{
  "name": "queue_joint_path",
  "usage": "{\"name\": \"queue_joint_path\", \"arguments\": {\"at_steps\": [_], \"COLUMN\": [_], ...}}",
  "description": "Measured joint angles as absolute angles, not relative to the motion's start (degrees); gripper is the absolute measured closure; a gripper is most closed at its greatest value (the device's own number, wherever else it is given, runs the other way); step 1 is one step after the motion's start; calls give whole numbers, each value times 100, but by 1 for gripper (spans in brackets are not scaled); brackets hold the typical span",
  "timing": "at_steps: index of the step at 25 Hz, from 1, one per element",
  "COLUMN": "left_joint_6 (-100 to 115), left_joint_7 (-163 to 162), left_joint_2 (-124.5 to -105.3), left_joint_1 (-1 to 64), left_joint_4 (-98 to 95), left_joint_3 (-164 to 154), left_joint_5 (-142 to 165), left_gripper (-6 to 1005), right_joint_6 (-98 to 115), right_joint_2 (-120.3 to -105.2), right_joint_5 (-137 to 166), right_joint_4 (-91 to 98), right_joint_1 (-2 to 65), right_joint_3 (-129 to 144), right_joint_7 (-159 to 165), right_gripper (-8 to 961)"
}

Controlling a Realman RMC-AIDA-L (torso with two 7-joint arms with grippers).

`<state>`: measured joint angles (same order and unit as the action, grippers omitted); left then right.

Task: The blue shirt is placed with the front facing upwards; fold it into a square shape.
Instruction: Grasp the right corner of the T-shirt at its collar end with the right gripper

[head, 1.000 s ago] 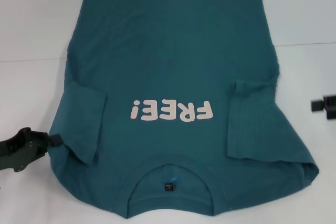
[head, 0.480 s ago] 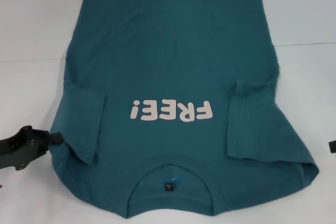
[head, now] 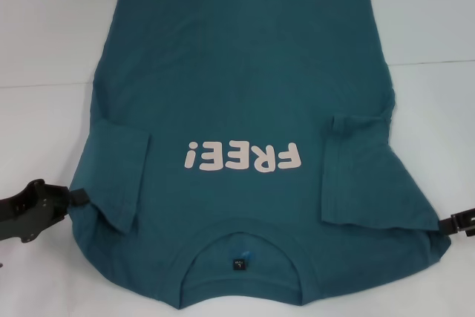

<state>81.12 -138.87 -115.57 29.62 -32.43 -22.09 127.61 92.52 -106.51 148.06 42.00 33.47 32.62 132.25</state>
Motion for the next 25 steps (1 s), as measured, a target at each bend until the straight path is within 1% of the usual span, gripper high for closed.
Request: {"name": "queue_joint_path", "arguments": {"at_steps": [6,15,25], "left_joint_6": [8076,8067,8068], "left_joint_7": [-13887,-13894,-13899], "left_joint_2": [-11558,-11558,-11558], "left_joint_1": [2953,2945,2944], "left_joint_4": [-3243,-3243,-3243], "left_joint_3": [-2206,-2206,-2206], "left_joint_5": [12761,12761,12761], "left_gripper": [966,965,966], "right_joint_6": [9079,8867,8786], "right_joint_2": [-10681,-10822,-10848], "right_joint_5": [14810,14810,14809], "right_joint_4": [4184,4175,4174], "right_joint_1": [3343,3386,3425], "right_joint_3": [3467,3746,3854], "right_joint_7": [13213,13258,13289], "right_gripper": [191,191,192]}}
